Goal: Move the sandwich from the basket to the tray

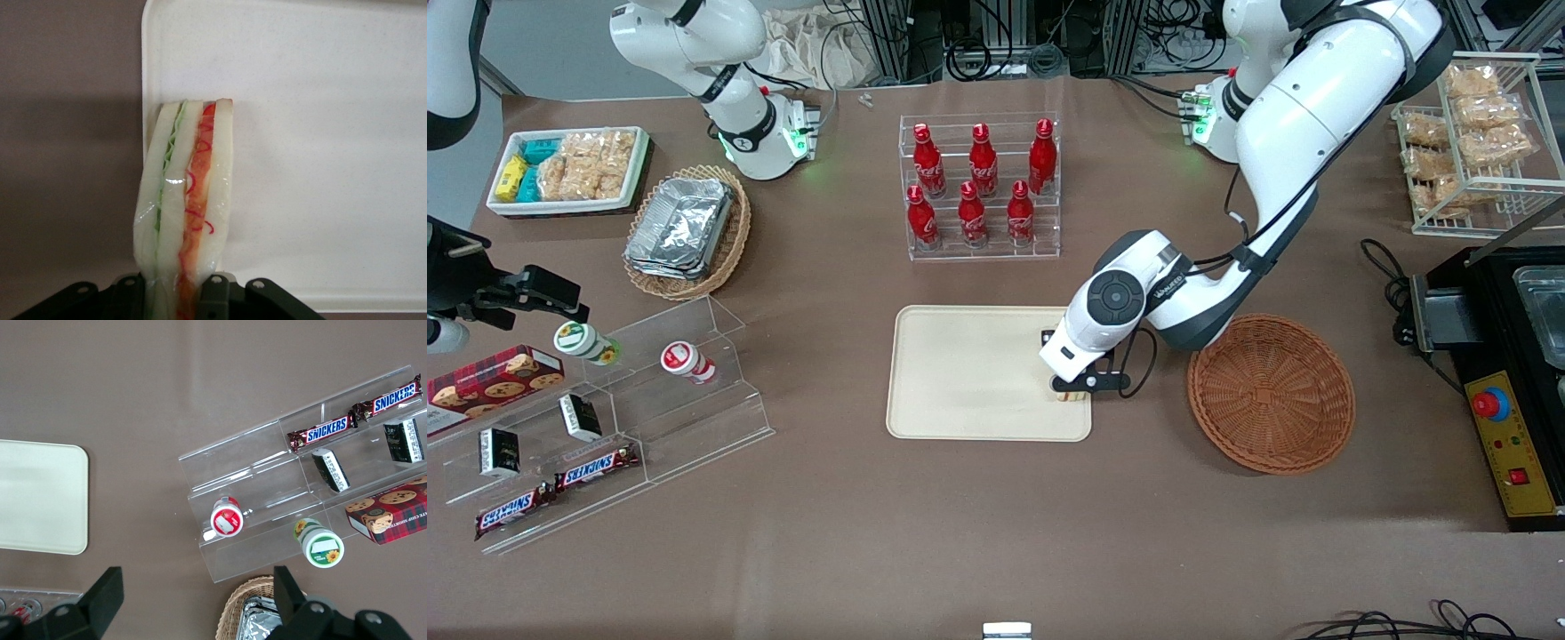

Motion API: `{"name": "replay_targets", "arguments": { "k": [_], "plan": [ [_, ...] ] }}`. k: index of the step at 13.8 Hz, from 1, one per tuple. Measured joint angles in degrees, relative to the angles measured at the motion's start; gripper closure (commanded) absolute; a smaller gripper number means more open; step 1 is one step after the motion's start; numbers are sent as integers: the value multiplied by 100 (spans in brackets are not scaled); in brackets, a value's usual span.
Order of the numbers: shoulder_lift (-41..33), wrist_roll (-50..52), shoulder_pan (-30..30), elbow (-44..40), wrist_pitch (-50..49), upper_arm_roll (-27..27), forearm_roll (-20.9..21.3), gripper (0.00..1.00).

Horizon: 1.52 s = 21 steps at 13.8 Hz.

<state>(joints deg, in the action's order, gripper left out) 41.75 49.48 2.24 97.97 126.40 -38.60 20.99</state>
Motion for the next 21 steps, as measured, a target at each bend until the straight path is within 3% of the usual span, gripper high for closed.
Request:
{"name": "replay_targets", "arguments": {
  "k": [3,12,16,21],
  "plan": [
    [19,0,0,0,2,0,3,1],
    [-60,338,-30,-231,-130,13,4,1],
    [-527,565,-409,-897,-1435,-56,-57,0],
    [-1626,561,-853,-960,-2335,-114,-135,0]
  ]
}}
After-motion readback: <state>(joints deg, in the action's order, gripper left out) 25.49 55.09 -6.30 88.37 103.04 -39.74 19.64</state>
